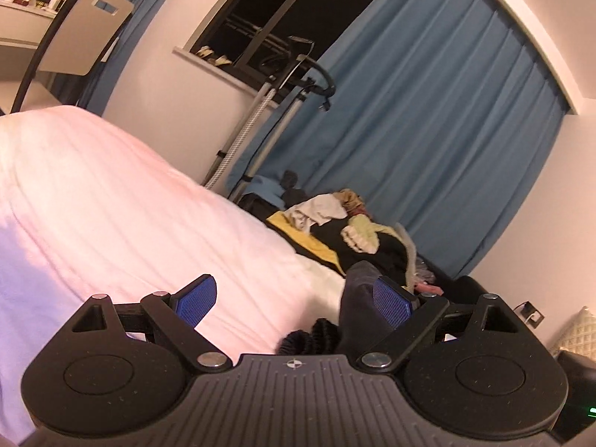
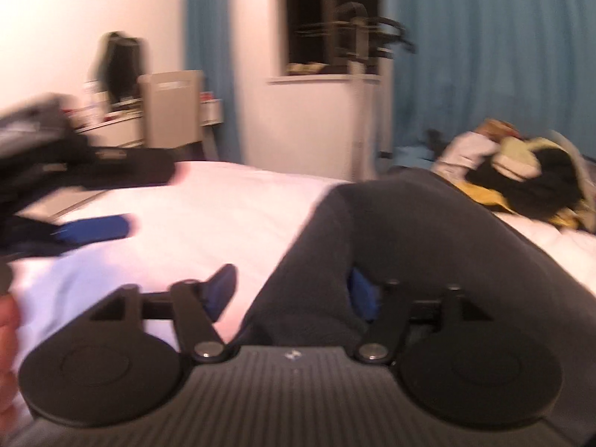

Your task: Fold clothes

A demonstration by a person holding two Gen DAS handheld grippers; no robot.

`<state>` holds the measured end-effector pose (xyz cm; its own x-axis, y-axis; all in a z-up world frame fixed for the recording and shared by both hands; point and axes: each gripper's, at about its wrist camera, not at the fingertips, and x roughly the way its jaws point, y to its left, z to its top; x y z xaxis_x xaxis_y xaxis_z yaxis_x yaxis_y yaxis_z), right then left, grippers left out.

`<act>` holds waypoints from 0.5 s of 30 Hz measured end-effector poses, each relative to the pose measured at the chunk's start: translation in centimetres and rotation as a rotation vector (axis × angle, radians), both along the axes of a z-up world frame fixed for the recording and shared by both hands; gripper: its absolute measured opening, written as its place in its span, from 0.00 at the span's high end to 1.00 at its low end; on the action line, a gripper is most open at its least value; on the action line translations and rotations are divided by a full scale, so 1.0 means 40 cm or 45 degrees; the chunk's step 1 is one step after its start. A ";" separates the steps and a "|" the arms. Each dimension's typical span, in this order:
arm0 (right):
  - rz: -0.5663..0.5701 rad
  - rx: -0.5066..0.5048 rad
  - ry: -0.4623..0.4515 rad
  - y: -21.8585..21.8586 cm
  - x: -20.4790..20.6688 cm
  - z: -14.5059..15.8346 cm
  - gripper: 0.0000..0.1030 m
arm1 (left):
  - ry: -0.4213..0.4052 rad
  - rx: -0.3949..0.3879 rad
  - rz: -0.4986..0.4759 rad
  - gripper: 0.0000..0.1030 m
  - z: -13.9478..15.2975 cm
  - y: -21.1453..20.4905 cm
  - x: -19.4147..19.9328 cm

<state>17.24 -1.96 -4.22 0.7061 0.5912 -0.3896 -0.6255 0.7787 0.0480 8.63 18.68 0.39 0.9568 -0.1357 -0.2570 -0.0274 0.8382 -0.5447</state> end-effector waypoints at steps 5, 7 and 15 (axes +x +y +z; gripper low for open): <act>0.129 0.026 -0.067 -0.153 -0.129 0.104 0.19 | -0.073 -0.048 -0.104 0.10 0.042 -0.041 -0.055; 0.111 -0.016 -0.105 -0.231 -0.169 0.125 0.18 | -0.100 -0.034 -0.170 0.10 0.058 -0.079 -0.081; -0.082 0.023 -0.016 -0.420 -0.184 0.064 0.19 | -0.018 -0.129 -0.412 0.14 0.040 -0.230 -0.070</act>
<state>9.89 -18.75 -1.65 0.7476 0.5515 -0.3702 -0.5749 0.8164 0.0551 5.82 9.49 1.99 0.8635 -0.4569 -0.2136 0.2392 0.7438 -0.6241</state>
